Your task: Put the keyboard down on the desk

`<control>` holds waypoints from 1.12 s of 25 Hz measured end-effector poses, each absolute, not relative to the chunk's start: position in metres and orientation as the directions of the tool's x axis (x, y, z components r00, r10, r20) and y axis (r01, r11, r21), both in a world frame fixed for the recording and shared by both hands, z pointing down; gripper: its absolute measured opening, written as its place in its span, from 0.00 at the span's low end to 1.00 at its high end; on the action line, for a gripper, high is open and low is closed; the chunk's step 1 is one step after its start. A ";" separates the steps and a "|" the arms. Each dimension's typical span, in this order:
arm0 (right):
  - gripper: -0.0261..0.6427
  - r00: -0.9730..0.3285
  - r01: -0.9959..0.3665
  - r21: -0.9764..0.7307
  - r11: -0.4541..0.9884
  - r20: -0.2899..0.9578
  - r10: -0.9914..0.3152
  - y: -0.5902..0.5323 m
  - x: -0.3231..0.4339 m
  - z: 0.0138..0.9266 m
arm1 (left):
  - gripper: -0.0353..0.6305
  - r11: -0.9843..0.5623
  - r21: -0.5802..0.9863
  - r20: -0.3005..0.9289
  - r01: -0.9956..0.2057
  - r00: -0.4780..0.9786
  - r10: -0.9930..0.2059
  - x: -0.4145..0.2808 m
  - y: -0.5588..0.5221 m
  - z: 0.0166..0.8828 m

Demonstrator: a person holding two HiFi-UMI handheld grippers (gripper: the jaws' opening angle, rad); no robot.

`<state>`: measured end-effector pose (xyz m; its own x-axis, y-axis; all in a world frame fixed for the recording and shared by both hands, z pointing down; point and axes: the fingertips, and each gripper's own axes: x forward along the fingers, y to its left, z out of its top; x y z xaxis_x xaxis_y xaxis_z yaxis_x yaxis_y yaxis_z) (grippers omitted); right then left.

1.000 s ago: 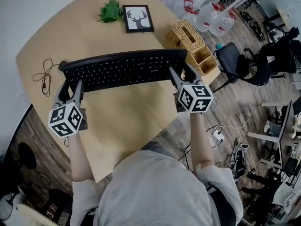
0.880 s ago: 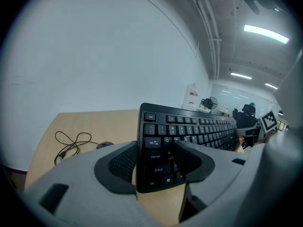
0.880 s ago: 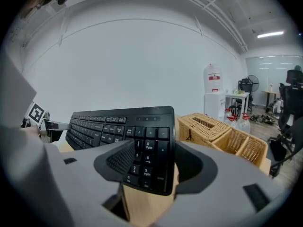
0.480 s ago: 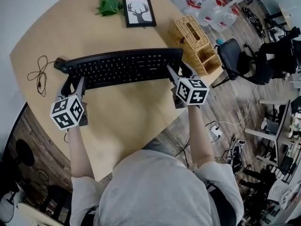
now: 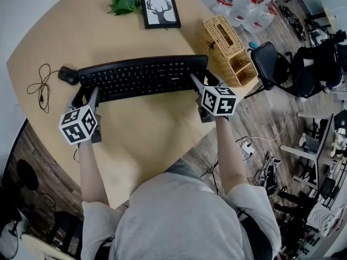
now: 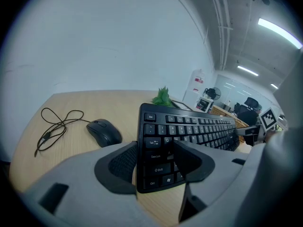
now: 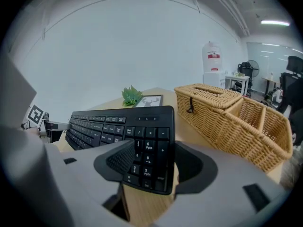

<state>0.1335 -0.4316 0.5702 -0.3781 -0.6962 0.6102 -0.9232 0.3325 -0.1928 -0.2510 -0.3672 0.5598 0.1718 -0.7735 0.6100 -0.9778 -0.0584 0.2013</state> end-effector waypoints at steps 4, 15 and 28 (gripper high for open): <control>0.42 -0.376 -0.924 -0.193 0.331 0.626 -0.683 -0.432 0.132 0.575 | 0.40 -0.054 0.201 0.626 -0.978 0.171 -0.761 -0.252 -0.367 0.563; 0.42 -0.370 -0.925 -0.193 0.327 0.651 -0.663 -0.436 0.132 0.580 | 0.40 -0.024 0.240 0.652 -0.970 0.179 -0.737 -0.252 -0.367 0.576; 0.42 -0.332 -0.938 -0.174 0.298 0.695 -0.638 -0.440 0.135 0.592 | 0.40 0.005 0.248 0.679 -0.969 0.170 -0.714 -0.250 -0.366 0.586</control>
<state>0.1347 -0.4397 0.5918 -0.3316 -0.6379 0.6951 -0.9385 0.2984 -0.1738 -0.2498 -0.3660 0.5860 0.1700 -0.7140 0.6792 -0.9688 0.0051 0.2479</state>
